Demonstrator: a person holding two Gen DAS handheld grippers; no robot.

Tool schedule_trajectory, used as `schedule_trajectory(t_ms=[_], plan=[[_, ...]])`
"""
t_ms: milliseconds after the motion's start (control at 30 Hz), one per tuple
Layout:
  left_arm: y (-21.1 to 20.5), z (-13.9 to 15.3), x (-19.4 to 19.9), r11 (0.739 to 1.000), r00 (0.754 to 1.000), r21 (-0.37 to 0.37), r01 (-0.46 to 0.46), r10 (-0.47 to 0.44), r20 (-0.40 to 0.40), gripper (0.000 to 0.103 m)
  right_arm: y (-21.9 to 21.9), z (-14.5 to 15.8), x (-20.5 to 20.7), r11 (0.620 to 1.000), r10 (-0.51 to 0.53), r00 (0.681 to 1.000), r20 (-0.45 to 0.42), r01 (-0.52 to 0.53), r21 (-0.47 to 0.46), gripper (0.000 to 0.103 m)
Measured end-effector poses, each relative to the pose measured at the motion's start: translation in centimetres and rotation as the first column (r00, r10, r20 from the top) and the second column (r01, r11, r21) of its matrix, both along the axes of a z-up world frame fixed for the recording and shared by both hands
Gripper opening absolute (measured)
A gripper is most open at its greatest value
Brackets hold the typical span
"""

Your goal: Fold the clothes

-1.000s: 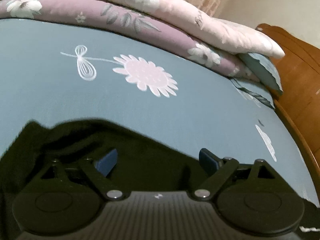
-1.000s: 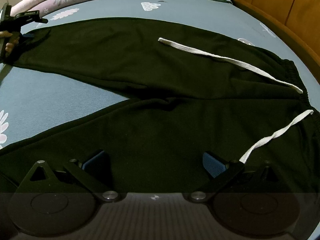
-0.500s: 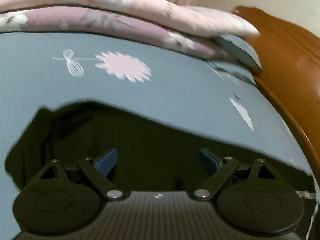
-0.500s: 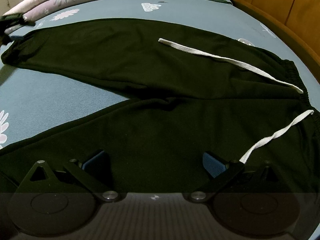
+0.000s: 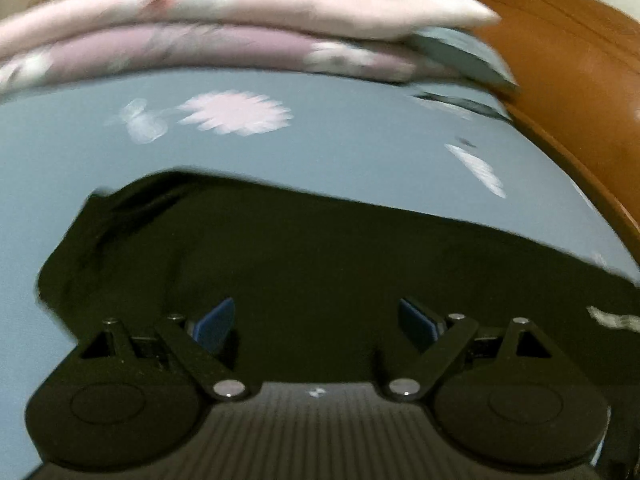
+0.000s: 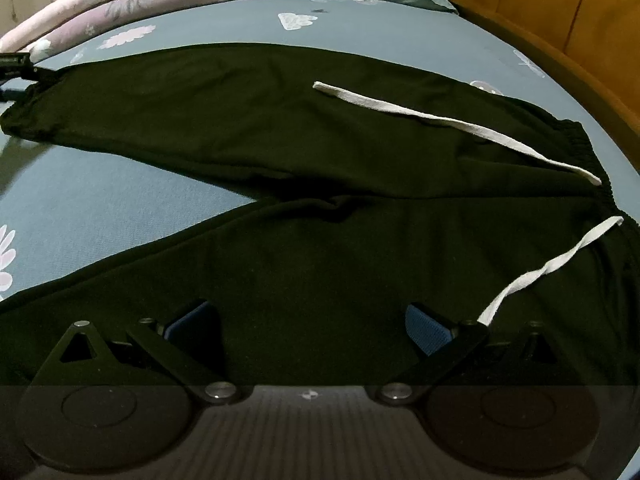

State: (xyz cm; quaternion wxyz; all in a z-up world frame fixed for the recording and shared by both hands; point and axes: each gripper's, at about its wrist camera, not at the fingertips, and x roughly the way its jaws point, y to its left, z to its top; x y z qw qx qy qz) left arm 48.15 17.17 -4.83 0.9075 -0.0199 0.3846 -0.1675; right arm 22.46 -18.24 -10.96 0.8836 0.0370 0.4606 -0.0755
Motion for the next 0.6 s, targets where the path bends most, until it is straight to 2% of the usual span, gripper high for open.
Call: schedule_trajectory(t_ms=[100,200,267,433,600], plan=[[-4.3,0.1,-2.0,0.991,0.991,0.052,0.125,-0.127,0.045,0.09,-0.1,0.1,0.0,1.0,0.0,1.0,-0.003,0.0,0.003,0.103],[-8.4,-0.1,-3.8,0.968,0.97,0.09,0.234,-0.239,0.05,0.09,-0.3,0.8,0.5,1.0,-0.003,0.999,-0.046,0.003,0.015,0.103],[-10.6,0.1,-4.8,0.956,0.956,0.069,0.286,-0.289,0.047,0.09,-0.6,1.9,0.3,1.0,-0.001,0.999,-0.034,0.001,0.014,0.103],[-15.1,0.5,-6.8,0.924,0.924,-0.023,0.381,-0.381,0.019,0.09,-2.1,5.3,-1.3,0.999,-0.05,0.997,0.067,0.05,-0.003,0.103],[-20.6,0.4,-8.3,0.895,0.897,-0.062,0.441,-0.441,0.019,0.09,-3.0,5.9,-3.0,0.996,-0.09,0.992,0.086,0.091,-0.009,0.103]])
